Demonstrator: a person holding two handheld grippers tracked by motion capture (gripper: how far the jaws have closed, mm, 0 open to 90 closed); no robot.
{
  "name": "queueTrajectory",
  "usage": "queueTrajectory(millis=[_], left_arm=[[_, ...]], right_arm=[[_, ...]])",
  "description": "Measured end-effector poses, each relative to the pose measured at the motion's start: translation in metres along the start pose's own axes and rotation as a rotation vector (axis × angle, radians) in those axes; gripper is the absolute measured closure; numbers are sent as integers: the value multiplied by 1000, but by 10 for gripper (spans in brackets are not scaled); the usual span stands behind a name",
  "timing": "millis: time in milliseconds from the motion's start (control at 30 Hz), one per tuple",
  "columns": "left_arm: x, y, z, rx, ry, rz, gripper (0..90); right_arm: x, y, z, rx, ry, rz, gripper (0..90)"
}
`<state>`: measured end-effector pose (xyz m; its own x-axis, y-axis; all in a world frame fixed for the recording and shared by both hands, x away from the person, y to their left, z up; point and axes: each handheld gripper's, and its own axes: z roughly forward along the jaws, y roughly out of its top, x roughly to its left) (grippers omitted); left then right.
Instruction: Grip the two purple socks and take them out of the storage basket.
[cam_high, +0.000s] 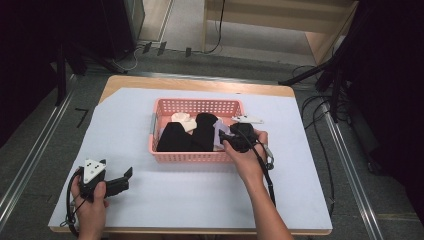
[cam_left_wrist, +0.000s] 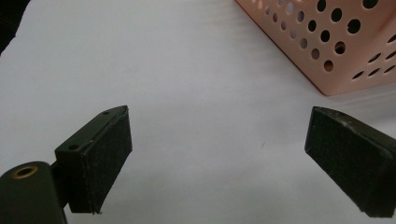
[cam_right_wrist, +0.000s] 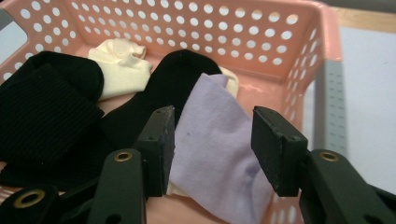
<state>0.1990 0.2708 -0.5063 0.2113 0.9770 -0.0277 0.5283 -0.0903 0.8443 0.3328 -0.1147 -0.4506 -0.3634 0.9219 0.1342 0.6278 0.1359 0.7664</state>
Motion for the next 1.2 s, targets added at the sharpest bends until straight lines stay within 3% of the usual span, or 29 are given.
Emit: queueTrajectory(millis=[233, 533, 700, 833, 933, 1067, 1133, 1200], left_arm=[[0, 0, 0, 3, 0, 3, 82], [0, 0, 1, 2, -3, 3, 82], [0, 0, 1, 3, -4, 4, 82], [0, 0, 1, 3, -5, 4, 82], [0, 0, 1, 4, -6, 4, 82], [0, 0, 1, 8, -9, 5, 82], [0, 0, 1, 9, -9, 5, 82], [0, 0, 1, 8, -10, 4, 82]], right_arm=[[8, 6, 15, 64, -27, 2, 499], [11, 10, 33, 146, -65, 53, 458], [17, 10, 41, 182, -106, 15, 413], [21, 8, 49, 216, -152, -31, 428], [22, 7, 53, 262, -173, -53, 466], [22, 8, 57, 342, -169, -43, 559], [23, 8, 59, 380, -179, -62, 643], [21, 8, 59, 379, -167, -52, 751]])
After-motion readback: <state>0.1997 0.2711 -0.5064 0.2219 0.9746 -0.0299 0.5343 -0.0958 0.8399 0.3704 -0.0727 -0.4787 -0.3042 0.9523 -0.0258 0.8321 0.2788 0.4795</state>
